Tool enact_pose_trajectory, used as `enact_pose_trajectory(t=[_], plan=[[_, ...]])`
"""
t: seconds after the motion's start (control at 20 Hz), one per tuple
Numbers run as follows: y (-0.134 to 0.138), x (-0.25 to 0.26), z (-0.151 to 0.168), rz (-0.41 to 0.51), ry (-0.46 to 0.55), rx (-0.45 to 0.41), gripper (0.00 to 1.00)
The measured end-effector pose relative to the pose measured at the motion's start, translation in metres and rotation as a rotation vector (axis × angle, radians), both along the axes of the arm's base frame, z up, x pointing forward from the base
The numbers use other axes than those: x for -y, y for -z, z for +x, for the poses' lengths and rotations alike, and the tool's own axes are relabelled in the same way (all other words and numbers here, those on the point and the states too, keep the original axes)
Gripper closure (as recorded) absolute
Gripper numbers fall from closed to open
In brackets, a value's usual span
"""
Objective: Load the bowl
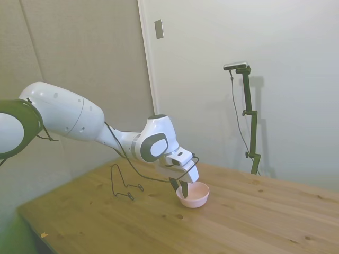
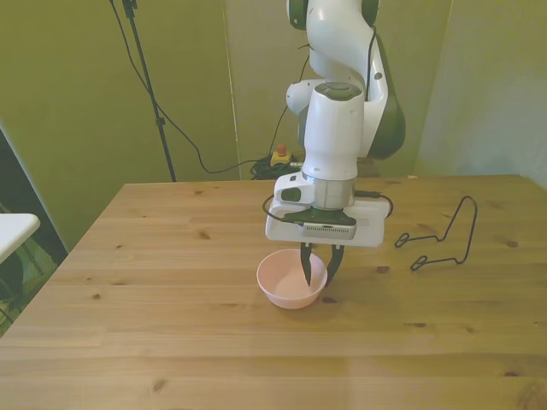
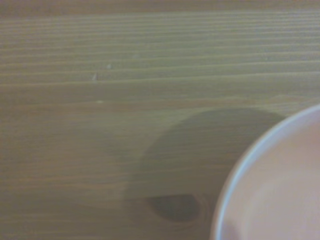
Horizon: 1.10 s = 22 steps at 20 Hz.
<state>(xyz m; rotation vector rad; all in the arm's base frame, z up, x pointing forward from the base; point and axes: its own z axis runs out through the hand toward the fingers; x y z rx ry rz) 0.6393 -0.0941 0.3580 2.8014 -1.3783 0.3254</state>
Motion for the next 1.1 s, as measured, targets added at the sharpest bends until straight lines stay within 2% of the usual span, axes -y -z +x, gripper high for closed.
enact_pose_trajectory(t=[0.35,0.55,0.7,1.05,1.1], plan=[[-0.009,0.006,0.000,0.032,0.002,0.020,1.00],[-0.025,-0.005,-0.003,0.123,-0.024,0.049,1.00],[-0.048,-0.036,-0.011,0.217,-0.074,0.068,1.00],[-0.112,-0.121,-0.064,0.377,-0.195,0.081,1.00],[-0.123,-0.140,-0.092,0.389,-0.237,0.072,1.00]])
